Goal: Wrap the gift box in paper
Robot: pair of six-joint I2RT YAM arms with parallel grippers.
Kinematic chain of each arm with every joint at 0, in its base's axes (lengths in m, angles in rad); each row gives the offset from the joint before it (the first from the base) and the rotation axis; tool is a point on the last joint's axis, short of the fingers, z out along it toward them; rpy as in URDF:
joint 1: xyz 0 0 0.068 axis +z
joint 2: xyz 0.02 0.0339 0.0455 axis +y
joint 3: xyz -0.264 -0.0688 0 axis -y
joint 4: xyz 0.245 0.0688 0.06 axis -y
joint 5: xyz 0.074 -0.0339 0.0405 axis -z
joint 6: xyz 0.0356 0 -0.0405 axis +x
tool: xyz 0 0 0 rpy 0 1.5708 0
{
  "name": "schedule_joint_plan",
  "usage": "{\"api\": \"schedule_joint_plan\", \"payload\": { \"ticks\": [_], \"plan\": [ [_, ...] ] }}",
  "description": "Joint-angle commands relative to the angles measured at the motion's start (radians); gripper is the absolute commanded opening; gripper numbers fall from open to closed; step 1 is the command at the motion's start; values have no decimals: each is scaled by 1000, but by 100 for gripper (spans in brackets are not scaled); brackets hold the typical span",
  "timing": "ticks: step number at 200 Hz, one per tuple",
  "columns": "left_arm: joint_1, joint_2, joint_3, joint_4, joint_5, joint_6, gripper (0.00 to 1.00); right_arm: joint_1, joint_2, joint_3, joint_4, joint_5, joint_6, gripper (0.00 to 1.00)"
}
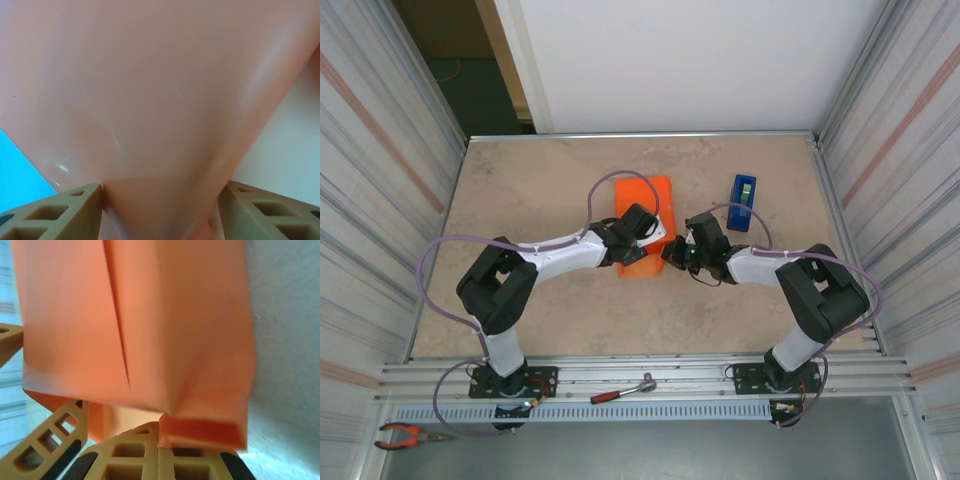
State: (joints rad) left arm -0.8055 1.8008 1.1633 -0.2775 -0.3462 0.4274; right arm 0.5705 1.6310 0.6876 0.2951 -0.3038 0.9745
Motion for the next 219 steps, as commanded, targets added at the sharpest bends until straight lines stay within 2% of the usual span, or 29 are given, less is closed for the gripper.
{"api": "schedule_joint_plan", "payload": {
  "ticks": [1, 18, 35, 54, 93, 142, 155, 165, 191, 219],
  "plan": [
    [-18, 65, -20, -63, 92, 6, 60, 23, 45, -22, 169, 12, 47, 0],
    [-21, 65, -20, -64, 93, 7, 60, 35, 79, -7, 188, 18, 55, 0],
    [-23, 64, -18, -66, 95, 6, 59, 49, 109, 10, 167, 20, 55, 34],
    [-24, 65, -17, -69, 97, 6, 58, 60, 121, 9, 153, 17, 58, 49],
    [-27, 66, -17, -69, 98, 5, 57, 39, 55, -40, 132, 1, 55, 54],
    [-27, 65, -17, -72, 99, 6, 56, -42, -151, -115, -5, 0, -5, 56],
    [-27, 66, -17, -72, 98, 5, 56, -71, -189, -131, -37, 6, -19, 56],
    [-27, 68, -17, -72, 99, 7, 56, -92, -205, -143, -42, 5, -23, 48],
    [-29, 69, -16, -74, 99, 6, 56, -115, -190, -138, -59, 4, -31, 0],
    [-30, 69, -15, -75, 99, 9, 55, -100, -116, -98, -29, -9, -30, 0]
  ]
}}
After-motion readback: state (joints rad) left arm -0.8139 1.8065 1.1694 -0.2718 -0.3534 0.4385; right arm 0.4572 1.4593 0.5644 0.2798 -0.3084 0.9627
